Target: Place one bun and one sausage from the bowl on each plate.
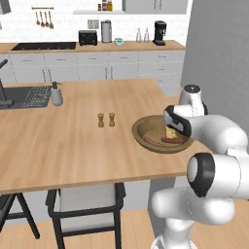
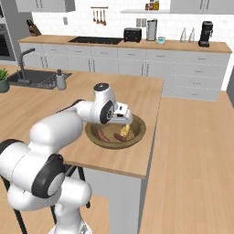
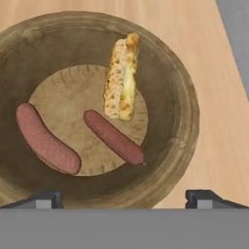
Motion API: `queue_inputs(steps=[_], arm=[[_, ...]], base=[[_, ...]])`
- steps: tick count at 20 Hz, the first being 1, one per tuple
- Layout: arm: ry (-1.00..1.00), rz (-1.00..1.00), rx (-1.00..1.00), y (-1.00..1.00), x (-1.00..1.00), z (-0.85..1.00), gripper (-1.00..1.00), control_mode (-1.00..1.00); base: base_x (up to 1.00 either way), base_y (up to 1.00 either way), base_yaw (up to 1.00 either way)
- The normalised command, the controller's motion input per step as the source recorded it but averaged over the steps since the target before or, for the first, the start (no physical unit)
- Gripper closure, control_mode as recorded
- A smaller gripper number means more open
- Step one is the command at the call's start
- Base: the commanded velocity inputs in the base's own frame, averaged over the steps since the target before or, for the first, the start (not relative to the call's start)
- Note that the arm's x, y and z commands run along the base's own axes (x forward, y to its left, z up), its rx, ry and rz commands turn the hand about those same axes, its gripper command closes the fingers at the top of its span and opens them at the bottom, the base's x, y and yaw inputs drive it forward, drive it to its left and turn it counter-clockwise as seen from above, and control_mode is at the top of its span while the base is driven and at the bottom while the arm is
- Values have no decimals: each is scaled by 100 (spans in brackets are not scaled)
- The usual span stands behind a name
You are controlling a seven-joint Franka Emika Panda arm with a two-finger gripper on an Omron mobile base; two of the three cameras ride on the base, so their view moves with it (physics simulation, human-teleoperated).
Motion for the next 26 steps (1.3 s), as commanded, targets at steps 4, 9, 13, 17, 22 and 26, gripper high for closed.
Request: queue_inputs(steps=[4,9,13,17,22,26], arm=[[12,0,-2,-16,36,-22,-100,-100],[-4,-1,0,0,37,-15,-100,-100],[-6,0,0,0,36,-40,-100,-100],[-1,0,0,0,30,-38,-100,-100],[0,0,0,-2,25,-28,-100,-100],[0,0,0,-2,32,-17,-100,-100]], base=[[0,0,0],[0,0,0],[0,0,0],[0,0,0],[0,0,0],[0,0,0]])
